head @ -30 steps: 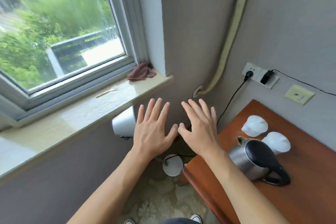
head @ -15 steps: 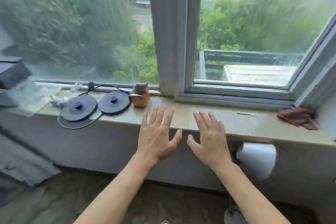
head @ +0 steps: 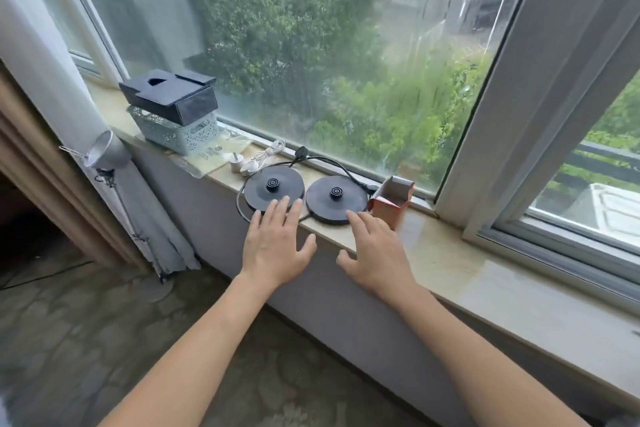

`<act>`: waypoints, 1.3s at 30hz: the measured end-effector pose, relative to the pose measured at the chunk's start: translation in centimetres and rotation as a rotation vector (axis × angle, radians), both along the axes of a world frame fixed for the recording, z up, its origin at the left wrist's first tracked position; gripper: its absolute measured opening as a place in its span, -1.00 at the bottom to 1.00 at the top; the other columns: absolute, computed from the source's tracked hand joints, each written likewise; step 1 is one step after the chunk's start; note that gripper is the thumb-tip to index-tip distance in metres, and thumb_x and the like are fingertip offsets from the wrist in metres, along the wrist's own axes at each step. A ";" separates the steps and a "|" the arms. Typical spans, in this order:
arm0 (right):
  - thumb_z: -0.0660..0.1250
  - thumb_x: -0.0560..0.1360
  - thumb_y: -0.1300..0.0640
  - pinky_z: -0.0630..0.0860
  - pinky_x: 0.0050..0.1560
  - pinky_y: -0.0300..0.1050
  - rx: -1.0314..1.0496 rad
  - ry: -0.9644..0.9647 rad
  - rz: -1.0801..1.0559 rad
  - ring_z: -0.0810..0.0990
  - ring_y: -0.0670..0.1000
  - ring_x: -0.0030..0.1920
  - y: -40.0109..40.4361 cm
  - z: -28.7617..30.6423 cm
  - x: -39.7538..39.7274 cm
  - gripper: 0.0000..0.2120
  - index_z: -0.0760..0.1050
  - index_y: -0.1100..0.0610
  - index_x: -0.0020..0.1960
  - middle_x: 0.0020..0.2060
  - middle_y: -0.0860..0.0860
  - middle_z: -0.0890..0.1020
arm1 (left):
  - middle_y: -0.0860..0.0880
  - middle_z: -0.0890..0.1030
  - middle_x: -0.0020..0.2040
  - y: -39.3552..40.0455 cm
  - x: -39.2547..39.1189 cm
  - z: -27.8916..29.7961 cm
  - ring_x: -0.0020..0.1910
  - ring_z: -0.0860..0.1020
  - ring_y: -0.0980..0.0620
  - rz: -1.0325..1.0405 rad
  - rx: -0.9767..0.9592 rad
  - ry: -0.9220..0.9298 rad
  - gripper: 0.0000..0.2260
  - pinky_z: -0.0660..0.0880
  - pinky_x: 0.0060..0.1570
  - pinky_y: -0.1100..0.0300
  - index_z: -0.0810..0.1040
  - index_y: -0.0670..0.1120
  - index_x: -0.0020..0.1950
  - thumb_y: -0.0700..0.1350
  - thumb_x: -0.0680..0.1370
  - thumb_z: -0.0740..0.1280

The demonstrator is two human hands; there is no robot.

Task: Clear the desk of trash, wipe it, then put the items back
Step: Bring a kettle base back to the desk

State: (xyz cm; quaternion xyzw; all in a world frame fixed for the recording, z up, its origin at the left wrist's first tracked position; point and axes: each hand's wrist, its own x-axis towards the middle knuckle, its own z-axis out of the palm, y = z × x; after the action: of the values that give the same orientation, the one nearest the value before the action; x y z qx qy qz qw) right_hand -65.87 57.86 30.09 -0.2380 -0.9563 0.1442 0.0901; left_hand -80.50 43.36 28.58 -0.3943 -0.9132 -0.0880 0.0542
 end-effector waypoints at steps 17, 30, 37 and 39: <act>0.23 0.47 -0.38 0.16 0.46 0.36 -0.031 -0.397 -0.144 0.13 0.35 0.51 5.2 -2.7 -16.1 -0.14 0.08 0.04 0.59 0.56 0.16 0.16 | -0.22 0.40 0.45 1.8 -14.1 -3.9 0.44 0.35 -0.21 0.180 0.107 -0.073 -0.46 0.36 0.42 -0.11 0.37 -0.14 0.47 0.13 0.59 0.32; 0.28 0.27 -0.57 0.18 0.37 0.47 -0.202 -0.425 -0.351 -0.08 0.52 0.52 4.9 -3.0 -17.5 0.08 -0.06 -0.17 0.62 0.61 0.19 -0.12 | -0.06 0.49 -0.11 2.1 -8.5 -6.8 -0.11 0.47 -0.12 -0.033 0.240 0.137 -0.73 0.46 -0.15 0.00 0.55 -0.12 0.02 0.08 0.55 0.29; 0.25 0.25 -0.54 0.14 0.37 0.41 -0.116 -0.288 -0.371 0.08 0.50 0.45 4.1 -2.3 -17.4 0.04 0.02 -0.14 0.60 0.54 0.21 0.09 | -0.02 0.55 -0.18 -1.4 -9.9 -6.8 -0.09 0.52 -0.10 -0.077 0.180 0.183 -0.70 0.44 0.14 -0.03 0.59 -0.10 -0.08 0.14 0.49 0.34; 0.25 0.27 -0.54 0.11 0.39 0.43 -0.081 -0.226 -0.354 0.06 0.51 0.47 4.1 -0.8 -17.4 0.06 0.00 -0.12 0.61 0.57 0.21 0.06 | -0.02 0.55 -0.20 -2.5 -11.2 -6.5 -0.05 0.52 -0.11 -0.126 0.121 0.228 -0.76 0.39 0.31 -0.09 0.59 -0.09 -0.13 0.09 0.46 0.33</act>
State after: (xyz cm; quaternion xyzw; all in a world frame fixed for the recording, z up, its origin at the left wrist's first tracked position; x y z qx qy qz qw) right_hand -83.25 61.92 29.29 -0.4203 -0.8969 0.1370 -0.0037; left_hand -91.66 40.82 22.12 -0.4545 -0.8675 -0.1006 0.1756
